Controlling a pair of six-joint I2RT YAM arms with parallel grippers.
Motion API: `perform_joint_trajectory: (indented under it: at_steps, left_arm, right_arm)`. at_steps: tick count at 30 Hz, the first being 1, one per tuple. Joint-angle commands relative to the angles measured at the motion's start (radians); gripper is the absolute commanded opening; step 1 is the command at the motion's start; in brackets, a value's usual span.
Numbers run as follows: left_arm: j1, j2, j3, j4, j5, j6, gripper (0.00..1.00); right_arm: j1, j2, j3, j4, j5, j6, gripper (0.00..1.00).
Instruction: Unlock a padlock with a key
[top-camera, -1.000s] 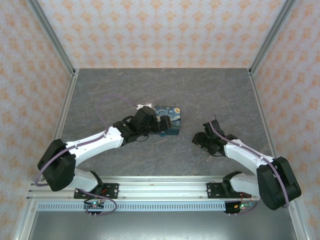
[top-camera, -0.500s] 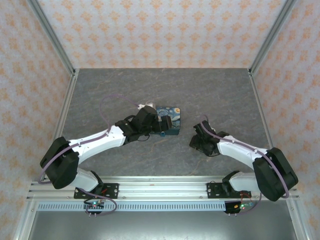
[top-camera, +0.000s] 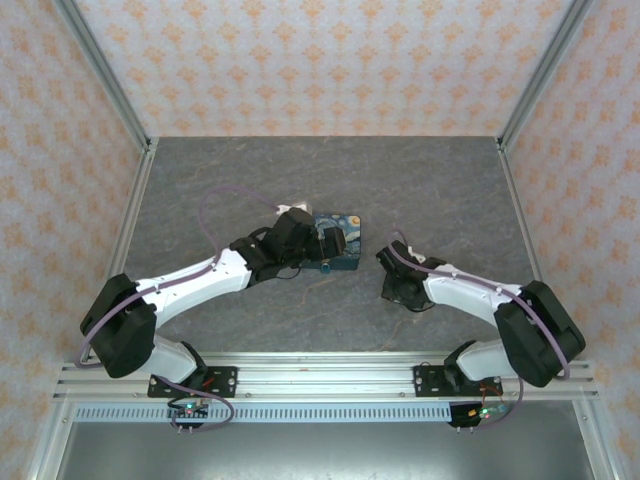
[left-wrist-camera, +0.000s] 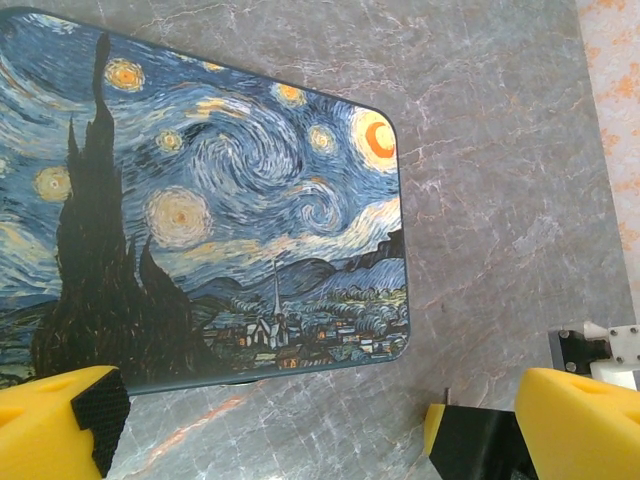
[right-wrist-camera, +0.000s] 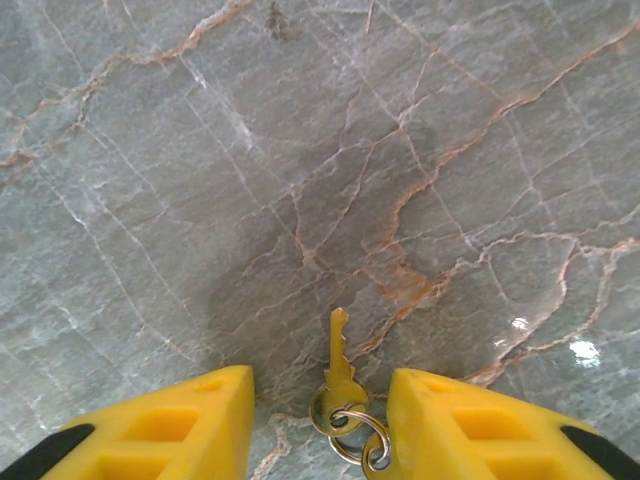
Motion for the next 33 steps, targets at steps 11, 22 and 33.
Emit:
perform_joint_trajectory:
  at_steps: [11, 22, 33]
  left_arm:
    - [-0.002, -0.042, 0.141, -0.272, -0.163, -0.085, 1.0]
    - [-0.002, -0.084, 0.105, -0.28, -0.255, -0.084, 1.0]
    - [-0.002, -0.084, 0.036, -0.163, -0.211, -0.041, 1.0]
  right_arm:
    - [0.013, 0.088, -0.024, 0.039, 0.029, -0.014, 0.06]
    - [0.013, -0.07, -0.046, 0.094, -0.002, -0.009, 0.0]
    - [-0.048, -0.223, -0.209, 0.392, -0.23, 0.005, 0.0]
